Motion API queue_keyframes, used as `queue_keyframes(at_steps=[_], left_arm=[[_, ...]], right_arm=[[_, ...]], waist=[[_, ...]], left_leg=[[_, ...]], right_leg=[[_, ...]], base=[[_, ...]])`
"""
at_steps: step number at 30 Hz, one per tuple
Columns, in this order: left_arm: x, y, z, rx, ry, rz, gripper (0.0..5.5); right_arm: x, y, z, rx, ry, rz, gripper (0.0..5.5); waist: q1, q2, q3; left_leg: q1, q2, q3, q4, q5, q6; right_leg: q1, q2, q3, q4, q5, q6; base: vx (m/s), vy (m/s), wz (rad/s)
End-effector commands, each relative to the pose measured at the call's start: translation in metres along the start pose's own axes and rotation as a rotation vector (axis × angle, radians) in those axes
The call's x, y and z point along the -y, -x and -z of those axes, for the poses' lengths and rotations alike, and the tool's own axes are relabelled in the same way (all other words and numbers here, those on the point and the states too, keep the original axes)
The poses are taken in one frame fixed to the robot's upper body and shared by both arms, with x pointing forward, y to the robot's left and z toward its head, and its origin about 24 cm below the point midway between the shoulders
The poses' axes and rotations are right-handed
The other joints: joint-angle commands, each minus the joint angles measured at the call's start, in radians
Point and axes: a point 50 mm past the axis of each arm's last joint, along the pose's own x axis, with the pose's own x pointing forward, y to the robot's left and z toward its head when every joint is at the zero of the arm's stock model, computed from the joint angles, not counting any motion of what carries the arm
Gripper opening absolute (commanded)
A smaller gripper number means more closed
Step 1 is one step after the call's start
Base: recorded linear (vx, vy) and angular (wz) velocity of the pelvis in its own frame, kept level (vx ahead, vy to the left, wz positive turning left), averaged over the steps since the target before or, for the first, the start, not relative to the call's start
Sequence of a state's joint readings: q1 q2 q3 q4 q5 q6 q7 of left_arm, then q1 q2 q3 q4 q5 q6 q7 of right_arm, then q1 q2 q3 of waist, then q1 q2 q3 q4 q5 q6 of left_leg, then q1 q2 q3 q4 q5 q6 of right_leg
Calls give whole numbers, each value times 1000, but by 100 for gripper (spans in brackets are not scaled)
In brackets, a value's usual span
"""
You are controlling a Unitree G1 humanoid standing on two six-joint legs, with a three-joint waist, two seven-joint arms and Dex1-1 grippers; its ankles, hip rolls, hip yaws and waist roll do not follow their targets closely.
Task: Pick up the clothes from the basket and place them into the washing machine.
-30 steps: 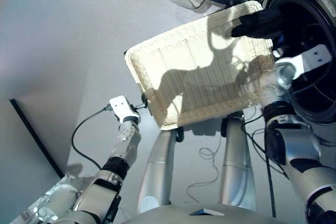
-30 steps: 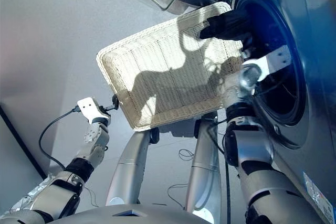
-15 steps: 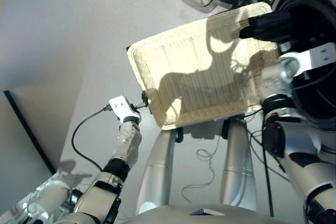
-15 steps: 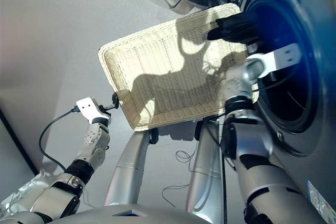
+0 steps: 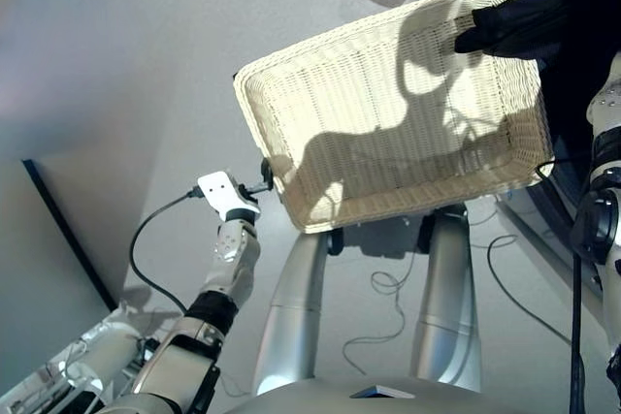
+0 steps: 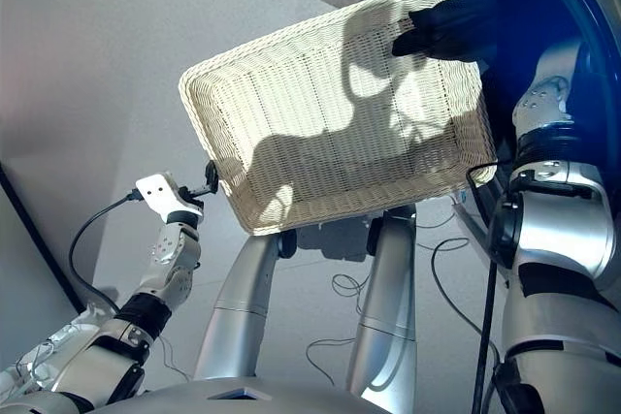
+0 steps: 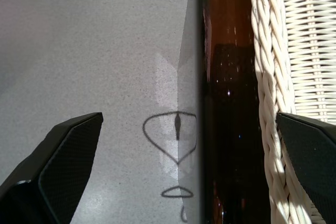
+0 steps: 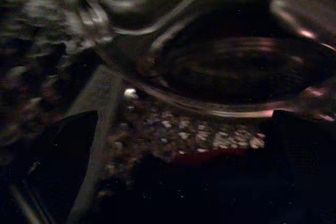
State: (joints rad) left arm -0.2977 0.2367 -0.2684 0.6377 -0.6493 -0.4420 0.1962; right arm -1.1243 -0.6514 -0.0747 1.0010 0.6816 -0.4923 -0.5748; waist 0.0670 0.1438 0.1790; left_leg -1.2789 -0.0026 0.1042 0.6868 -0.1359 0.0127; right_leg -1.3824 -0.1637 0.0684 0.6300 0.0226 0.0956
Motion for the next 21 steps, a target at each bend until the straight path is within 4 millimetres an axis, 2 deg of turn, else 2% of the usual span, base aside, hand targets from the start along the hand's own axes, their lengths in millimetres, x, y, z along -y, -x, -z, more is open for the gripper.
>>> queue_keyframes(at_steps=[1, 2, 3, 4, 5, 6, 9, 10, 12, 14, 15, 16, 19, 20, 21], left_arm=[[-21, -10, -5, -22, -12, -85, 550], [-23, -9, -5, -24, -15, -88, 550], [-22, -9, -4, -27, -14, -83, 550], [-22, -9, -4, -28, -15, -81, 550], [-23, -8, -4, -30, -16, -83, 550], [-23, -8, 0, -45, -7, -88, 550], [-25, -6, 9, -88, -23, -88, 550], [-25, -5, 10, -89, -24, -89, 550], [-26, -3, 15, -109, -22, -95, 550], [-28, 2, 23, -143, -22, -105, 550], [-28, 6, 31, -176, -36, -104, 550], [-29, 6, 31, -177, -36, -104, 550], [-35, 19, 53, -284, -60, -107, 550], [-36, 19, 53, -285, -60, -108, 550], [-42, 28, 65, -348, -113, -101, 550]], right_arm=[[-19, 37, 31, -84, -44, -197, 550], [-18, 39, 33, -89, -44, -196, 550], [-15, 61, 57, -176, -38, -233, 550], [-12, 73, 70, -223, -15, -254, 550], [-11, 74, 71, -225, -15, -254, 550], [0, 98, 99, -355, -1, -283, 550], [21, 134, 132, -519, 44, -322, 550], [22, 134, 133, -521, 45, -322, 550], [36, 152, 146, -596, 53, -324, 550], [54, 171, 157, -664, 75, -316, 550], [72, 184, 166, -719, 110, -301, 550], [72, 184, 166, -720, 110, -301, 550], [116, 217, 181, -856, 258, -305, 550], [117, 217, 181, -857, 259, -305, 550], [138, 235, 185, -916, 380, -370, 550]], waist=[[-33, -3, 30], [-35, -6, 30], [-42, -13, 32], [-44, -20, 32], [-45, -21, 33], [-49, -34, 31], [-58, -55, 30], [-59, -56, 31], [-62, -68, 31], [-65, -78, 30], [-70, -87, 28], [-71, -86, 31], [-76, -106, 25], [-77, -106, 28], [-79, -117, 22]], left_leg=[[83, 37, -76, -15, -60, -28], [88, 37, -77, -18, -59, -28], [104, 38, -76, -22, -58, -29], [115, 39, -77, -26, -57, -29], [119, 39, -77, -28, -56, -30], [139, 42, -83, -37, -52, -32], [192, 47, -87, -59, -45, -36], [197, 47, -88, -62, -44, -37], [232, 46, -90, -71, -43, -37], [278, 47, -93, -82, -41, -38], [315, 46, -92, -84, -42, -41], [321, 46, -93, -86, -41, -41], [449, 48, -93, -148, -29, -51], [456, 48, -93, -152, -28, -51], [525, 47, -91, -192, -17, -56]], right_leg=[[117, -2, -49, 73, -110, 7], [122, -3, -50, 70, -109, 7], [145, -1, -57, 58, -106, 5], [160, 1, -60, 49, -104, 4], [165, 1, -60, 47, -103, 4], [192, 2, -64, 29, -98, 2], [249, 1, -72, -3, -94, 1], [255, 1, -73, -5, -94, 1], [290, 0, -78, -18, -94, 2], [337, -1, -85, -32, -96, 2], [380, 1, -90, -42, -99, 2], [386, 1, -91, -45, -99, 2], [523, 2, -113, -121, -92, 8], [530, 2, -114, -124, -91, 8], [605, 6, -127, -178, -78, 13]], base=[[0, 0, 0], [-70, -16, -54], [-64, -12, -24], [-64, -12, -6], [-70, -29, -25], [-63, -40, -39], [-46, -29, -23], [0, 0, 0], [0, 0, 0], [0, 0, 0], [0, 0, 0], [0, 0, 0], [0, 0, 0], [57, -6, 28], [0, 0, 0]])
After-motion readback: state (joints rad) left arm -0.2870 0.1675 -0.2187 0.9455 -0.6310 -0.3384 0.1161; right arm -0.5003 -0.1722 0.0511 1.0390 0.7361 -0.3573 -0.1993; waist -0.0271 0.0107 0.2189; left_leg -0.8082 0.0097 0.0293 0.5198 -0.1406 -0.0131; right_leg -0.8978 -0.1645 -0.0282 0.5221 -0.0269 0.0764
